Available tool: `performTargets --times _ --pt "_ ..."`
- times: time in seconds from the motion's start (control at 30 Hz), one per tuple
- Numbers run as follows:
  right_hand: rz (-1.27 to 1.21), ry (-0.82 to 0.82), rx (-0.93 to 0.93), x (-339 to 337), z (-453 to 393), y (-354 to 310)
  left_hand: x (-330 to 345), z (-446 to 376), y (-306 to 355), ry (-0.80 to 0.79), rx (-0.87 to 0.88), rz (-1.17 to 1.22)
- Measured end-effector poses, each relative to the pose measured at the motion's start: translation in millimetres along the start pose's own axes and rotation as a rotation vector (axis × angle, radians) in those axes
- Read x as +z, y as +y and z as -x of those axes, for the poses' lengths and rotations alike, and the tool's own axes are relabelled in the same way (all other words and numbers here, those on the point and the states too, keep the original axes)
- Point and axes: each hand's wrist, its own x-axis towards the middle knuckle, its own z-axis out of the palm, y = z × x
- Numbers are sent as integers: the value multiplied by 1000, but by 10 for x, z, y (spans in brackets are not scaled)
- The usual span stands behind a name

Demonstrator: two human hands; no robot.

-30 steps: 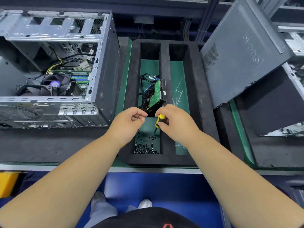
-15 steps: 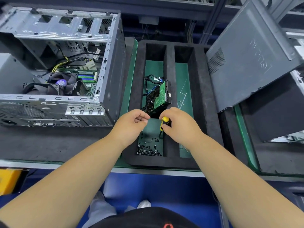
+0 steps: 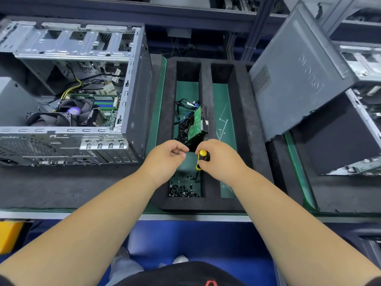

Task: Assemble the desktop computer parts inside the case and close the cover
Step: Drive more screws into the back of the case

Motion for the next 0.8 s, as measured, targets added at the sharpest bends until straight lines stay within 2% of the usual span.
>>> performTargets --times 0.2,0.4,0.8 --pt "-7 44 2 47 -19 54 -18 35 -59 15 -12 20" --pt "-7 159 -40 4 6 74 -39 47 -98 23 -19 41" --pt "-34 45 -12 99 18 34 -59 52 -57 11 -28 15"
